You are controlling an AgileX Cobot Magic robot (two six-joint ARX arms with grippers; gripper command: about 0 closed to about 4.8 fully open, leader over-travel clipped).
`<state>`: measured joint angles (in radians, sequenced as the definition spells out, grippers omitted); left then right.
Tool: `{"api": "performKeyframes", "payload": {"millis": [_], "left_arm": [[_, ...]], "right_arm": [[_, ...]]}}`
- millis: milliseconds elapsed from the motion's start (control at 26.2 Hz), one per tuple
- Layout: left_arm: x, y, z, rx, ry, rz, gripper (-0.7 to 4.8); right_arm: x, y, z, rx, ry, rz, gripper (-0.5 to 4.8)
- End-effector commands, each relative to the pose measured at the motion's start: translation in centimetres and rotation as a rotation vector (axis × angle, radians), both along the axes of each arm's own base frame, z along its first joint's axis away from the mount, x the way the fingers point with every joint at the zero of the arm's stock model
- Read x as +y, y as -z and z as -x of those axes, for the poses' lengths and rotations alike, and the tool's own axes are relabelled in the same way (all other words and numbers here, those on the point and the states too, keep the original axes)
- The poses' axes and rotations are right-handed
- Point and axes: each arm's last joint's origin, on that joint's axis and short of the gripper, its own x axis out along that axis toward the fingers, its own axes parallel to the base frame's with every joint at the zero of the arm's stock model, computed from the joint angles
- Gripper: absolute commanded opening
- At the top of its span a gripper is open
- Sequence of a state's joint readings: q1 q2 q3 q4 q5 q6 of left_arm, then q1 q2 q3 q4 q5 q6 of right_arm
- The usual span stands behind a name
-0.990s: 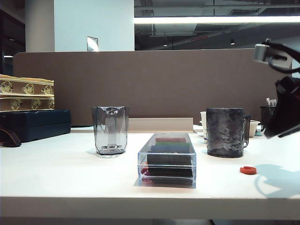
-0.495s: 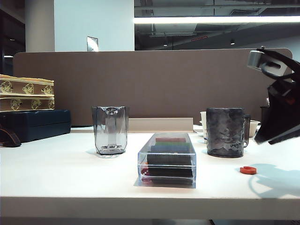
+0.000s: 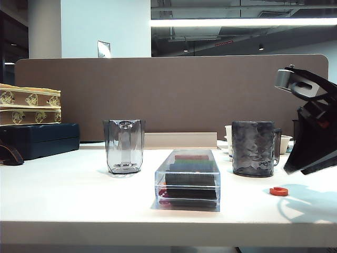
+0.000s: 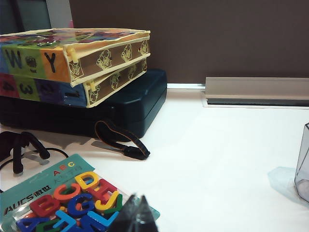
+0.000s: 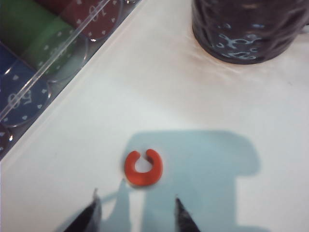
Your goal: Pick up the letter "c" and put it in the paper cup.
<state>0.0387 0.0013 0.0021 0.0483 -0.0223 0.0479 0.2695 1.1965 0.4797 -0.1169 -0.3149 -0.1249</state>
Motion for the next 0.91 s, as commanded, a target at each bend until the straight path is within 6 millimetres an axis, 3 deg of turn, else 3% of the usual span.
{"api": "performKeyframes", "payload": {"millis": [38,381,686,914], "left_arm": [[0.0,-0.3,0.0,-0.016,0.0,0.003,-0.06],[0.0,-0.3,0.0,-0.016,0.0,0.003,-0.06],[0.0,-0.3,0.0,-0.016,0.0,0.003,-0.06],[0.0,-0.3,0.0,-0.016,0.0,0.003,-0.06]], "right_arm": [[0.1,-0.3,-0.1,-0.019,-0.012,-0.003,1.91],[-0.1,0.2,0.3,0.044,-0.008,0.021,1.91],[-0.2,0.1,0.0,-0.018,-0.003,0.093,1.9],[0.0,1.5,-0.6,0.029,-0.014,0.109,1.91]]}}
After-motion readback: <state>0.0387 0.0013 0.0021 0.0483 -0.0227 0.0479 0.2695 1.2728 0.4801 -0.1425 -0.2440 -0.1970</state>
